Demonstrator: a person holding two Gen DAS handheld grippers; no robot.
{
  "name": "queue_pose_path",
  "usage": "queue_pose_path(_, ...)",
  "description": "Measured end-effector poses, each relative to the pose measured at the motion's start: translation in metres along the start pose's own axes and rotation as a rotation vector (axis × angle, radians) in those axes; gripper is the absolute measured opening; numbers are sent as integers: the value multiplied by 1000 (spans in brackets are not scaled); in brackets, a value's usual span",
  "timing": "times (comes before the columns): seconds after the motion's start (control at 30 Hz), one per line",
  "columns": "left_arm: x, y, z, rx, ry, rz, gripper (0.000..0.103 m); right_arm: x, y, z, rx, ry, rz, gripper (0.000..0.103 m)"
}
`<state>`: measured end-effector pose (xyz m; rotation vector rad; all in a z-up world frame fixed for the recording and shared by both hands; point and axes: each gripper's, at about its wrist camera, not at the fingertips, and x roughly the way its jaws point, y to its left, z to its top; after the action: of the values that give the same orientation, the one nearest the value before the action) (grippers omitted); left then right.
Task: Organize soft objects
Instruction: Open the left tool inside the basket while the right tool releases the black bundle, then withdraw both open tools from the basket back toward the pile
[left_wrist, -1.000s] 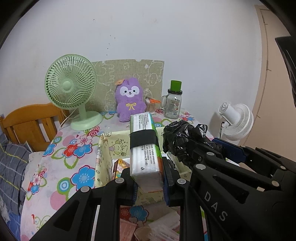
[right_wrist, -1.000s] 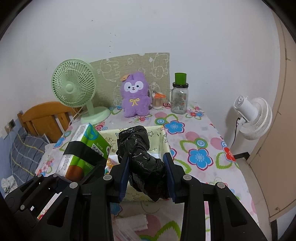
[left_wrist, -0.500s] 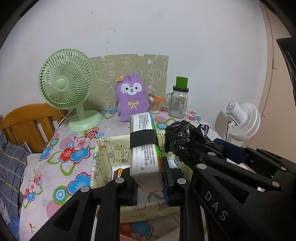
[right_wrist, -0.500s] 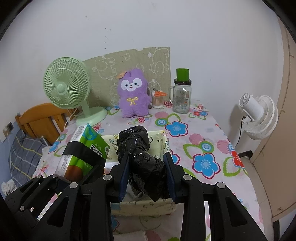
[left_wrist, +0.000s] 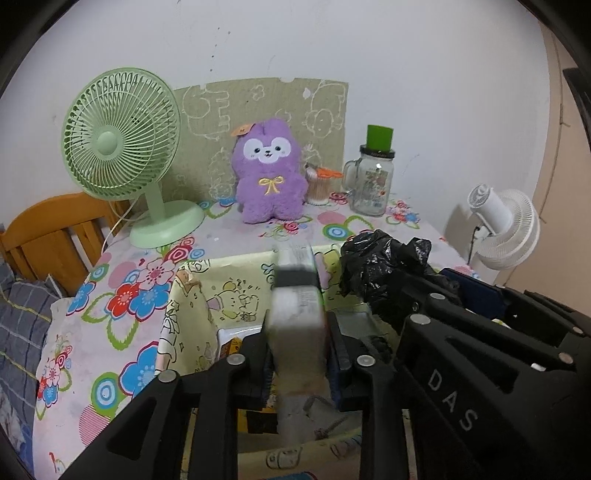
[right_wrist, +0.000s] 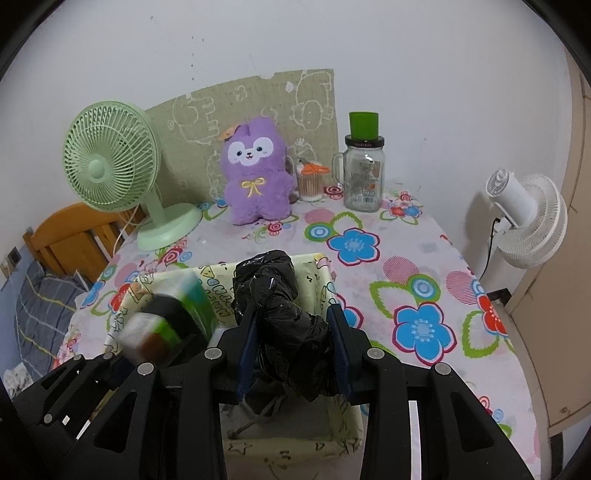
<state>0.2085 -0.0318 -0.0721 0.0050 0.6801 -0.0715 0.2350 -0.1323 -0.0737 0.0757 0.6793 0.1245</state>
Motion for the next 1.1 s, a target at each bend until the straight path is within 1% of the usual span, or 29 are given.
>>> queue_pose_path(0.07,3,0,0,-2,6,1,33,4,0,0,-1,5,5,42)
queue_pose_path(0.13,5,0,-1,-3,10,1,44,7,0,-1,0,7,4,43)
queue_pose_path(0.17,7,1,-1,-4,14,-3,47,7,0,-1,1,10,4,45)
queue_pose_path(0.2,8,1,-2,-4,18,-11,53,8,0,-1,1,11,5,47)
queue_pose_path(0.23,8,2,-2,-6,18,-14,56,9,0,-1,-3,12,6,52)
queue_pose_path(0.27,8,1,-2,-6,17,-13,57,9,1,-1,-7,10,4,56)
queue_pose_path(0.3,8,1,-2,-5,16,-11,59,9,1,-1,-10,10,1,59)
queue_pose_path(0.37,7,1,-2,-4,13,-12,64,9,2,-2,-18,10,0,67)
queue_pose_path(0.43,4,2,-2,-5,8,-14,69,8,4,-3,-26,7,0,70)
queue_pose_path(0.57,-1,3,-2,-9,-2,-10,77,2,7,-3,-46,-5,-16,82)
queue_pose_path(0.6,-3,3,-2,-12,-6,-10,80,-1,9,-4,-54,-11,-19,83)
queue_pose_path(0.67,-8,4,-2,-15,-14,-13,82,-6,11,-4,-63,-23,-24,88)
queue_pose_path(0.73,-13,4,-2,-14,-23,-14,83,-12,12,-5,-67,-33,-30,91)
queue_pose_path(0.97,-32,2,-6,1,-53,-13,90,-31,15,-9,-73,-56,-36,96)
queue_pose_path(1.03,-38,1,-8,15,-60,-8,94,-37,15,-11,-73,-61,-41,96)
queue_pose_path(1.1,-43,-1,-9,21,-66,-1,95,-43,15,-13,-71,-66,-41,97)
